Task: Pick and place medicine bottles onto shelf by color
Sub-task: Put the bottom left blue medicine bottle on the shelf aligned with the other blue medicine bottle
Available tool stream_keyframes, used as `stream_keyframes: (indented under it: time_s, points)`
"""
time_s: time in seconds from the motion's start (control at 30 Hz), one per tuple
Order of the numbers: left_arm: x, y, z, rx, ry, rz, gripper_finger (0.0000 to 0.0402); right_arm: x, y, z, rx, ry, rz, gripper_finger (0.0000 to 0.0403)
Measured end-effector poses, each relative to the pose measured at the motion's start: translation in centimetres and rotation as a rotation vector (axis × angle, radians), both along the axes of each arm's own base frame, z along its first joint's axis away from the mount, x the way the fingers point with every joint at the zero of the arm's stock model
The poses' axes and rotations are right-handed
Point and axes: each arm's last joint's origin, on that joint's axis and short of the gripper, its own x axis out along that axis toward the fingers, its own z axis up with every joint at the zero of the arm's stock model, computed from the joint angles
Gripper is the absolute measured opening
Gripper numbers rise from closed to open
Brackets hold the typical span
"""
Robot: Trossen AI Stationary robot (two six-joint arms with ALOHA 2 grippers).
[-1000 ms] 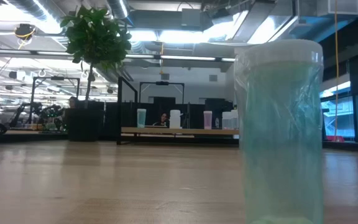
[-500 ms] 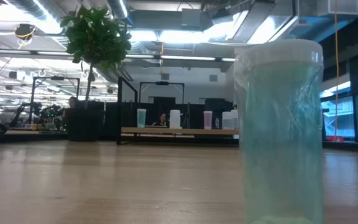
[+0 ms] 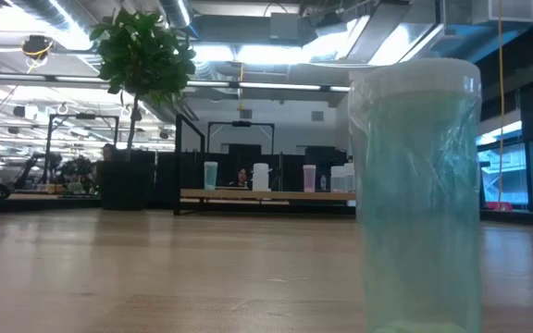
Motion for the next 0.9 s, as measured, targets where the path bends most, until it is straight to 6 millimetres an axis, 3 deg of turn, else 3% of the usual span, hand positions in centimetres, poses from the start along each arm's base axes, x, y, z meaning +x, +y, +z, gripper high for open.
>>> stream_keyframes:
  time_s: [0.23, 0.57, 0.9]
  points:
    - [0.0, -0.1, -0.2, 0.005, 0.0, 0.001, 0.0266, 0.0, 0.0, 0.0, 0.0, 0.0, 0.0, 0.0205]
    - [0.2, -0.9, -3.3, 0.092, 0.069, -0.007, 0.0266, 0.0, 0.0, 0.0, 0.0, 0.0, 0.0, 0.0205]
    - [0.4, -1.1, -3.3, 0.002, 0.061, 0.13, 0.0266, 0.0, 0.0, 0.0, 0.0, 0.0, -0.001, 0.0205]
